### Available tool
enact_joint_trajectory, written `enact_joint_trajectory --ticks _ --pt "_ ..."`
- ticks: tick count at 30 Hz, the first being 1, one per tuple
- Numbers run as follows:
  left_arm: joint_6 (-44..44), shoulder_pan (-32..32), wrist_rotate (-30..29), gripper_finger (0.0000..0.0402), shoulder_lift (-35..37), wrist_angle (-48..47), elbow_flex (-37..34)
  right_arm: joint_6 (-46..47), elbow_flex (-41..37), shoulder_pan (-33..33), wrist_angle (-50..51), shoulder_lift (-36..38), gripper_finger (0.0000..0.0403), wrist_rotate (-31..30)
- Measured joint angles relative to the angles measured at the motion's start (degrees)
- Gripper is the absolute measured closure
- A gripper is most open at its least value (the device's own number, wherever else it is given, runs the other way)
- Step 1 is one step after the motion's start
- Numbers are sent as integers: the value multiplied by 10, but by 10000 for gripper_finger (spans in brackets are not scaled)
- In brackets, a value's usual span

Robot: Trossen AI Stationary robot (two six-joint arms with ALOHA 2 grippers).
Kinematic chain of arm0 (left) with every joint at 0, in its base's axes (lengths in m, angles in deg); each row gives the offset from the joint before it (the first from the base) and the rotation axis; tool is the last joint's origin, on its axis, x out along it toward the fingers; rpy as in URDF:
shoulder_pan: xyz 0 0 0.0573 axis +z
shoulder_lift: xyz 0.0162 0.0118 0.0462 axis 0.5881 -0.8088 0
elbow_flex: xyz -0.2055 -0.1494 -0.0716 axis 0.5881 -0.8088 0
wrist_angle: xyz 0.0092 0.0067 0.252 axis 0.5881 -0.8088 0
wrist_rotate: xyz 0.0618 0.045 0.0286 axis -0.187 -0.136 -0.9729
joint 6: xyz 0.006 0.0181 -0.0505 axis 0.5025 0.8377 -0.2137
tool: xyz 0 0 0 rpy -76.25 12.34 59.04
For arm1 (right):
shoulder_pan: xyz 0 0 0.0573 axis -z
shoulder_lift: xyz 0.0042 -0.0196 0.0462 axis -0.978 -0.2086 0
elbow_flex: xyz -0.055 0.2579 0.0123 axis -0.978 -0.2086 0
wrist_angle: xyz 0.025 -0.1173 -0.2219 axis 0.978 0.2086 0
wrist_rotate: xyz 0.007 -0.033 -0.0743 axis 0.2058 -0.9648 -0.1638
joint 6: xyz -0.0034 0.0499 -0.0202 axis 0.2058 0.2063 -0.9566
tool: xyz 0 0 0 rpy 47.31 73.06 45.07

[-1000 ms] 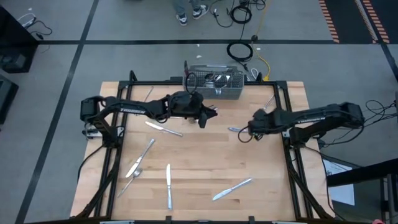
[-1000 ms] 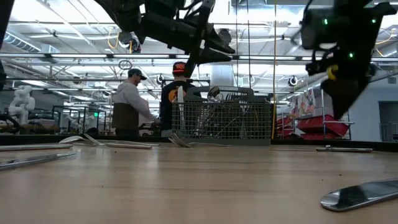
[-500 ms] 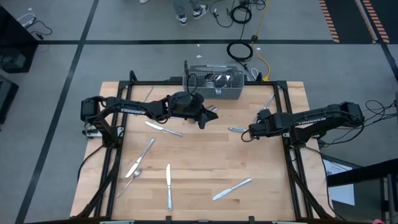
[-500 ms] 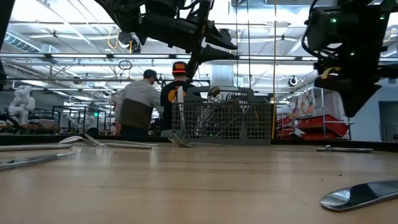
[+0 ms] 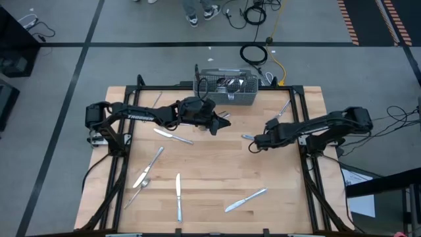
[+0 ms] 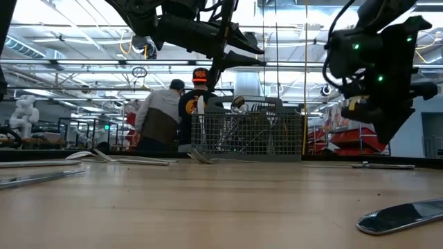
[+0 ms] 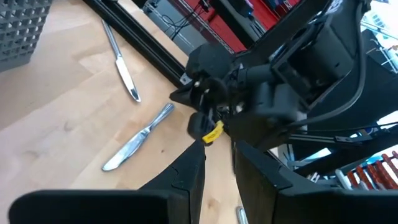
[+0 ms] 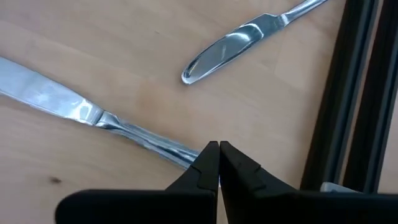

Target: Sort silverware

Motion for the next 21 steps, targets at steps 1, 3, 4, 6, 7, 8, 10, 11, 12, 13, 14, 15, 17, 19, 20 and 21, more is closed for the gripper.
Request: enact_joint_trajectory --ticks 1,3,4,6,7,8,10,11,12,13,14,15,17,19,20,21 --pt "0 0 0 309 0 0 0 0 0 1 -5 -9 402 -1" --pt "0 0 0 309 0 0 0 -4 0 1 -14 -26 403 -2" --pt "0 0 0 309 0 0 0 -8 0 1 -22 -35 403 -1" --pt "-1 0 0 309 0 0 0 -18 0 1 -41 -51 403 0" --pt "-1 0 0 309 0 0 0 -20 0 1 -51 -59 403 3" --pt "-1 0 0 309 0 0 0 -21 0 1 -59 -67 403 3" --pt "-2 0 0 309 0 0 0 -22 0 1 -76 -80 403 4" --pt "-2 -1 0 309 0 0 0 -23 0 1 -86 -83 403 6" --pt "-1 -2 0 309 0 0 0 -27 0 1 -95 -85 403 7" --pt "-1 -3 0 309 0 0 0 -31 0 1 -106 -87 403 8" --pt "-1 -5 0 309 0 0 0 -33 0 1 -115 -88 403 12" --pt "-1 -7 0 309 0 0 0 -36 0 1 -123 -89 403 17" --pt "-1 -11 0 309 0 -1 0 -38 0 1 -139 -90 403 19" --pt "-1 -15 0 309 0 -1 0 -38 0 1 -152 -90 403 19" --pt "-1 -17 0 309 0 -1 0 -43 0 1 -162 -90 403 19" --pt "-1 -19 0 309 0 -1 0 -50 0 0 -173 -90 403 19"
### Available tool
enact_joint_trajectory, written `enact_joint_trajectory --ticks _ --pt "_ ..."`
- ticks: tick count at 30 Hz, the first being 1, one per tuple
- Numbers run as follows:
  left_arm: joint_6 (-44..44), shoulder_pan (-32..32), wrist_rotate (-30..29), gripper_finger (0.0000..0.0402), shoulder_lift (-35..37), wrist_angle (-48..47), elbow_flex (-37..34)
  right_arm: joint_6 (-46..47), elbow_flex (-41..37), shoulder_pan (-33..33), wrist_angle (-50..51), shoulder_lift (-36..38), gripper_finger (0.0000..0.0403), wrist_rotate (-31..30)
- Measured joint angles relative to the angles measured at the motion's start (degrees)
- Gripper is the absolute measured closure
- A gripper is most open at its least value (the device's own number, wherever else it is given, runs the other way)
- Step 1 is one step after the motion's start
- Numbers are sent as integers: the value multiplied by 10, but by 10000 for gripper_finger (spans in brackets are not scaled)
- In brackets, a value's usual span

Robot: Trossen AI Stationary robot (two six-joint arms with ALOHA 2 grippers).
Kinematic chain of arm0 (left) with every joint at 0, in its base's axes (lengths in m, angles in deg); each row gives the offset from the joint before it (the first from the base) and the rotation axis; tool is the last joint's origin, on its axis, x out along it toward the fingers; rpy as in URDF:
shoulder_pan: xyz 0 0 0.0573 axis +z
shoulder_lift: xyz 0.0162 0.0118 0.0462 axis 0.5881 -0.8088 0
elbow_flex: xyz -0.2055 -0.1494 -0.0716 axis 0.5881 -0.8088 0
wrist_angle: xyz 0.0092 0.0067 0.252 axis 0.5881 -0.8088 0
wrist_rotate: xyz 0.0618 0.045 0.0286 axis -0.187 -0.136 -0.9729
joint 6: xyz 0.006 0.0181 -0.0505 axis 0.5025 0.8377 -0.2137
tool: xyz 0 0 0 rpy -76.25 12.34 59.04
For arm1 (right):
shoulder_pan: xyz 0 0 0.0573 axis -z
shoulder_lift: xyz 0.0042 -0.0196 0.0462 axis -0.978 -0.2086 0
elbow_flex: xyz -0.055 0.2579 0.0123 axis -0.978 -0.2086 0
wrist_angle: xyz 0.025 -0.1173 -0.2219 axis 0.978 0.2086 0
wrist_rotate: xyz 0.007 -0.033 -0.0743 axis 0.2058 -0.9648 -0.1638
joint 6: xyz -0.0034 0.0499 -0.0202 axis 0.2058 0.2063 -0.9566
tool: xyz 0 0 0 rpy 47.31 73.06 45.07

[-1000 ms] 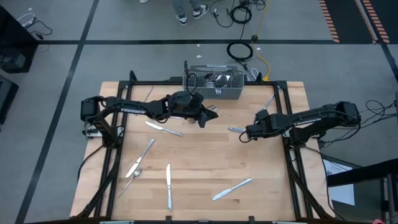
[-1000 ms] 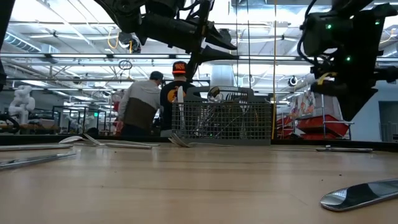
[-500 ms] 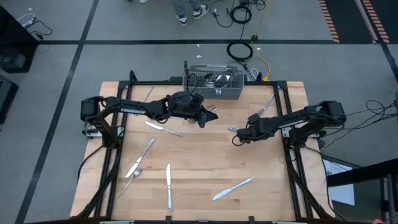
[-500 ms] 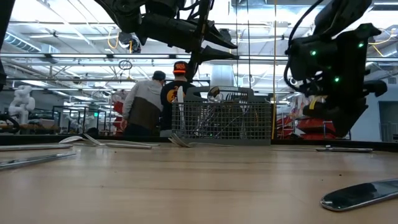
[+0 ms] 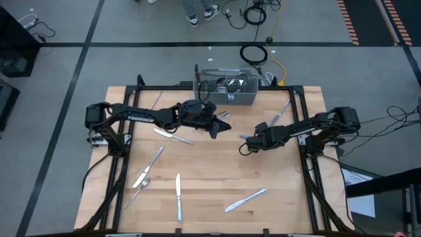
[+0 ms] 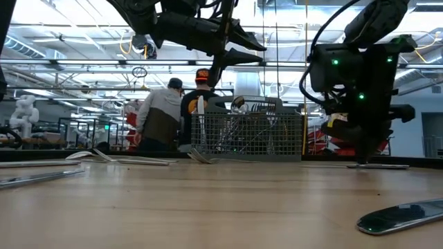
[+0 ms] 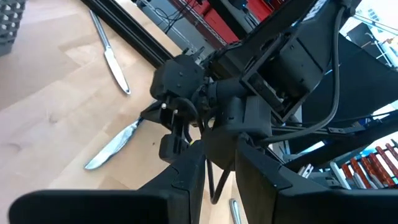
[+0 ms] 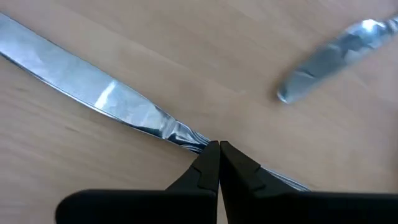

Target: Sort silverware

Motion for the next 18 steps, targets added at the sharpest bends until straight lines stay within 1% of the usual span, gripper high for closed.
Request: enact_joint_trajectory --ticks 6,9,13,15,18 --pt "0 -8 0 309 0 -1 0 -22 1 0 -72 0 403 11" --pt "2 -12 0 309 0 -12 0 -26 1 0 -91 0 403 21" --pt "44 -15 -2 309 0 -82 0 -33 1 -4 -106 1 403 29" --pt "71 -20 -30 309 0 -126 0 -32 1 -4 -106 1 403 31" --pt "127 -34 -106 309 0 -165 0 -32 1 -4 -106 1 403 35"
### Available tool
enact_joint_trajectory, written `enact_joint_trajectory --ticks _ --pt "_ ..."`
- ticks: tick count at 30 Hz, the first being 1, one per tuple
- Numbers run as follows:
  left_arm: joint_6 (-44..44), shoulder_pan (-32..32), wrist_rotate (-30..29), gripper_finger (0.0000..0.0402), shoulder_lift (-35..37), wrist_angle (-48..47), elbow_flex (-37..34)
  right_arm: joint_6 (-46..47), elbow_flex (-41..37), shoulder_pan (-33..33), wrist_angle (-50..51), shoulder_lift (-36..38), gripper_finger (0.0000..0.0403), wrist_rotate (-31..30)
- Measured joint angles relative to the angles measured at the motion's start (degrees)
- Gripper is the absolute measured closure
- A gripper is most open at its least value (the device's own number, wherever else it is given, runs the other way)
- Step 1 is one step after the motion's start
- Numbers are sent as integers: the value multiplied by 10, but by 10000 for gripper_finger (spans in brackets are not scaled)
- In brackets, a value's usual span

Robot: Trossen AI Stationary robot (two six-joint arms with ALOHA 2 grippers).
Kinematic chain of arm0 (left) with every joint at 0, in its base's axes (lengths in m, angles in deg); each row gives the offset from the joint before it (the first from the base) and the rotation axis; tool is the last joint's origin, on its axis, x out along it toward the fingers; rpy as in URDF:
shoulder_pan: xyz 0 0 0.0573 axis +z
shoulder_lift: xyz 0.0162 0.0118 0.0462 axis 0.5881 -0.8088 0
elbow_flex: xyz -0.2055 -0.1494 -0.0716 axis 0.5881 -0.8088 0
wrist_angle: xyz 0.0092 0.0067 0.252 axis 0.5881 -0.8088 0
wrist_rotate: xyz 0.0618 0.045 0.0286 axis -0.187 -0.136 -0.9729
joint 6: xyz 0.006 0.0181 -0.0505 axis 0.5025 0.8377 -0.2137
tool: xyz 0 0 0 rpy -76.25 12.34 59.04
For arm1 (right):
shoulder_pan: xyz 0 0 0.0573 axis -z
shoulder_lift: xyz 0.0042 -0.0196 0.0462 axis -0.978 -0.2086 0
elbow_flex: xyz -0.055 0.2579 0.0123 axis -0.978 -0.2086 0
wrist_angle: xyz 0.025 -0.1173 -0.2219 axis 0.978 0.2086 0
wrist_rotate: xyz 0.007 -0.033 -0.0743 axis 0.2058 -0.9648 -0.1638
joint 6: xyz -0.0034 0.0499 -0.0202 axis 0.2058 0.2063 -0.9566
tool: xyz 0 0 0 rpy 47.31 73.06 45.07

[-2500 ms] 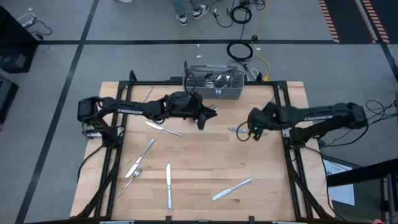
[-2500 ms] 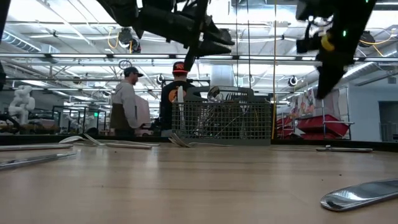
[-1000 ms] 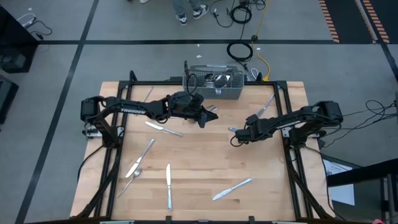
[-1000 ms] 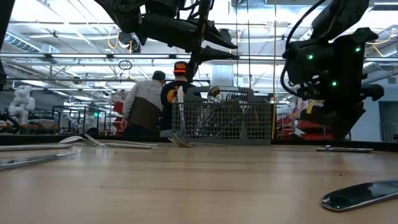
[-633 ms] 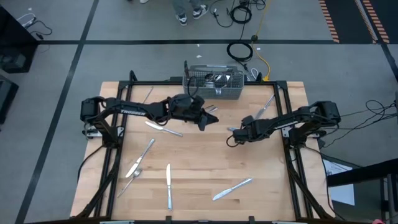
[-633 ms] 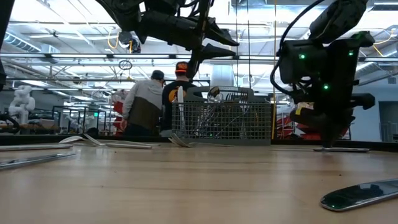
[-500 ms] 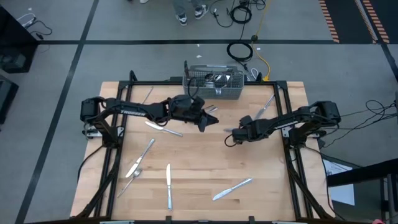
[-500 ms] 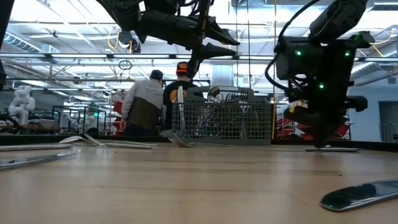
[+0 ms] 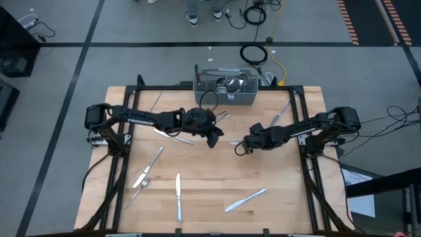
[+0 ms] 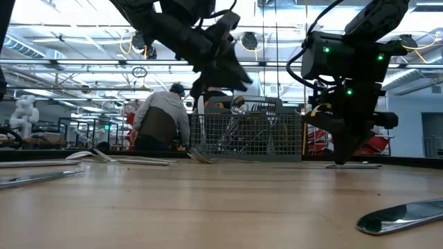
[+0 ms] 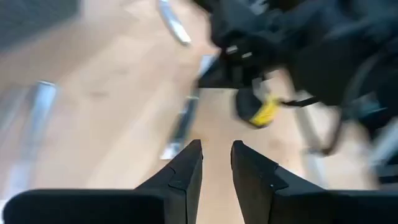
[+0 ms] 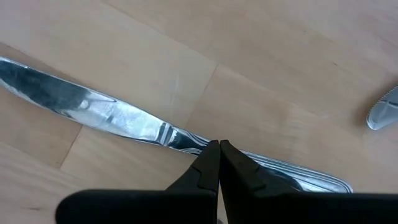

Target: Sort silverware

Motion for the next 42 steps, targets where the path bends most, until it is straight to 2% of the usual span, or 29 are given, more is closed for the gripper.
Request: enact_joint_trajectory --ticks 9,16,19,23,32,35,42 --pt "158 -62 -132 309 -47 23 0 7 -1 0 -27 0 403 13" --pt "160 -80 -139 309 -119 50 2 12 -1 0 -33 0 403 15" --pt "193 -86 -140 309 -134 48 9 12 -1 0 -43 0 403 19" --pt "250 -89 -151 309 -137 34 9 6 -1 0 -59 0 403 28" --pt "253 -81 -165 309 -138 41 9 5 -1 0 -62 0 403 28" --pt "269 -81 -164 309 -138 73 9 5 -1 0 -71 -1 403 29" --pt "352 -83 -164 309 -138 47 31 6 -1 0 -74 -1 403 28"
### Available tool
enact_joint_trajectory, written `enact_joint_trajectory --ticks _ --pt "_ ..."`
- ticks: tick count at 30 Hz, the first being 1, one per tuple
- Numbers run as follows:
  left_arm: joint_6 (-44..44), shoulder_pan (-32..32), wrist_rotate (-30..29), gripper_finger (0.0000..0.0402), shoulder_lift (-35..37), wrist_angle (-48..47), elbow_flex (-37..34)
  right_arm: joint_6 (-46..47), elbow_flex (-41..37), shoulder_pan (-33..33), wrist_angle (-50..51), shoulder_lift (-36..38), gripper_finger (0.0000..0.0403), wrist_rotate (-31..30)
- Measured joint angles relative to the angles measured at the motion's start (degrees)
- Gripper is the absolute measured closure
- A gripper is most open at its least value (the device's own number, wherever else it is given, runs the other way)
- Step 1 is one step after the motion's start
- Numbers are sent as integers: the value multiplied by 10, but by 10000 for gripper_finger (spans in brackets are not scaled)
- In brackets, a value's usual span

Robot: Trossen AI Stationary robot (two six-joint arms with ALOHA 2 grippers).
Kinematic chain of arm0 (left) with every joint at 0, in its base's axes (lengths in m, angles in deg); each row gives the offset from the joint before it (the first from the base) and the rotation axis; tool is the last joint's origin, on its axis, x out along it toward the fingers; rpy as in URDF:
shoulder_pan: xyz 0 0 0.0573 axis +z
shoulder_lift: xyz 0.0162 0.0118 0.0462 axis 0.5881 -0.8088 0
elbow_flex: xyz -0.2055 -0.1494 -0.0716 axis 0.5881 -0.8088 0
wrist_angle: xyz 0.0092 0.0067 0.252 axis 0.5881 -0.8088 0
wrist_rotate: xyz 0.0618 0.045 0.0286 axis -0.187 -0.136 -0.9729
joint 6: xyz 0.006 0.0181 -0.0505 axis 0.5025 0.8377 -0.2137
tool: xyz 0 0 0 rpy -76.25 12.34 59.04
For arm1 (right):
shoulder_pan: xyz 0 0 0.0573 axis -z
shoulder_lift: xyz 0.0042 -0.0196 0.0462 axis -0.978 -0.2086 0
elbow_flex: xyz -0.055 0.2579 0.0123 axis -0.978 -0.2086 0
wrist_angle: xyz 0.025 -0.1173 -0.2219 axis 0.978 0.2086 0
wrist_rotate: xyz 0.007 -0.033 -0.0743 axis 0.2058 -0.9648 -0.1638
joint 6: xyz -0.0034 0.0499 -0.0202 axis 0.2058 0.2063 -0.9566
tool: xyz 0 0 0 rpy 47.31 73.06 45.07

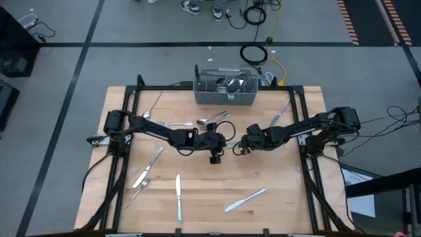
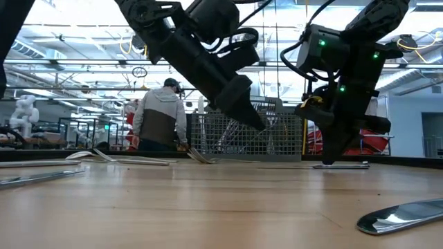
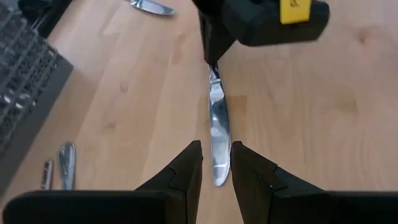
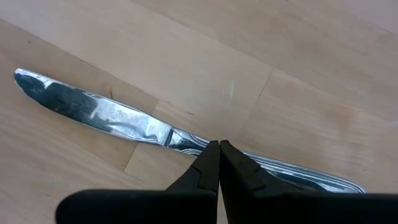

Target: Sort silverware

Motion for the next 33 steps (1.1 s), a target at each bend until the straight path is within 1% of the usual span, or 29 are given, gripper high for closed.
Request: enact_joint_trajectory --ticks 4,8,10,14,18,21,25,33 --pt "18 1 15 309 0 -15 9 2 0 0 -12 0 403 0" --pt "21 2 14 309 -1 -29 10 3 0 0 -29 -1 403 0" --pt "23 5 14 309 -16 -22 11 10 0 0 -31 -1 403 -6" --pt "2 13 14 309 -60 -37 10 15 -1 0 -37 -1 403 -14" --pt "-2 6 14 309 -72 -35 17 15 -1 0 -39 -1 402 -15" --pt "10 -3 -5 309 -74 -62 32 15 -1 0 -45 -1 402 -16" --pt "50 -8 -37 309 -75 -62 53 15 -1 0 -45 -1 402 -17" --pt "71 -4 -31 309 -107 -82 82 13 0 3 -46 -1 402 -21"
